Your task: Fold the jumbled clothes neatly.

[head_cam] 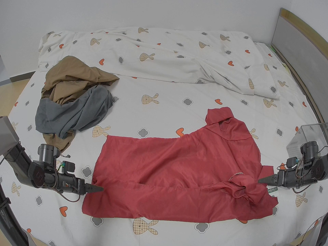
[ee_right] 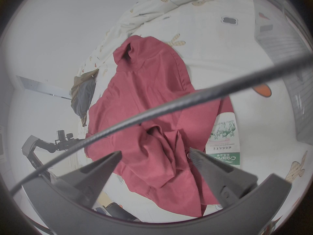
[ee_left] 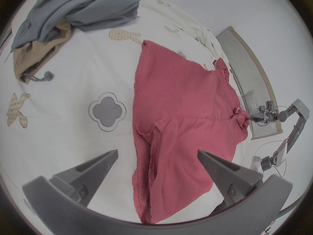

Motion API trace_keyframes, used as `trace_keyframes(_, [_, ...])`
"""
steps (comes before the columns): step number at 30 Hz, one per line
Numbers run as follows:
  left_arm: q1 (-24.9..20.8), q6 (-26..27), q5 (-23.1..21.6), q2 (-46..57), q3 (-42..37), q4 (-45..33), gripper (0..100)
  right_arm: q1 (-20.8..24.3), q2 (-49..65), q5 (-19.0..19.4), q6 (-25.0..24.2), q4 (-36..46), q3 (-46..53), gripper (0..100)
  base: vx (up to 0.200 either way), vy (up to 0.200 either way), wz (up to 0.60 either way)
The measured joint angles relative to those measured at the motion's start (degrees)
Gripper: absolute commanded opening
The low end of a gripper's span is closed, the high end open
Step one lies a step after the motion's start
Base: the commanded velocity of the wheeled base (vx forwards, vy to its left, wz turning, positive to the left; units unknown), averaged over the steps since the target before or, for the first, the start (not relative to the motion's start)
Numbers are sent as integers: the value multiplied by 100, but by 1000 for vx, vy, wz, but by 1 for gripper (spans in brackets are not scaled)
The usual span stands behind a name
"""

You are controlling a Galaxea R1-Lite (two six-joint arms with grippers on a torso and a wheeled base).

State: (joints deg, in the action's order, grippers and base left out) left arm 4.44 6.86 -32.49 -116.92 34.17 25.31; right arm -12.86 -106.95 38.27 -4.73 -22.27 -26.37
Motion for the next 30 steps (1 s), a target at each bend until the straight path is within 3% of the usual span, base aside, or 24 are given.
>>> trace_keyframes(8, [212, -187, 6, 471, 61, -49, 100, -122, 708, 21, -35, 7, -28, 100, 0, 0, 0])
trace_keyframes(13, [269, -937, 26, 942, 229, -218, 100, -130, 1200, 2, -55, 9, -235, 100, 0, 0, 0])
trace_keyframes(18, [145, -1487, 165, 1314, 651, -856, 100, -45, 1365, -61, -85, 13, -725, 100, 0, 0, 0])
trace_keyframes(21, [18, -1751, 252, 1410, 1006, -1172, 100, 132, 1313, -310, -285, 13, -1092, 100, 0, 0, 0])
trace_keyframes(27, [-194, -2019, 332, 1242, 1615, -1368, 100, 696, 911, -1314, -1434, 5, -1996, 100, 0, 0, 0])
trace_keyframes(30, [-271, -2063, 334, 964, 1993, -1403, 100, 923, 592, -1566, -1741, 11, -2437, 100, 0, 0, 0])
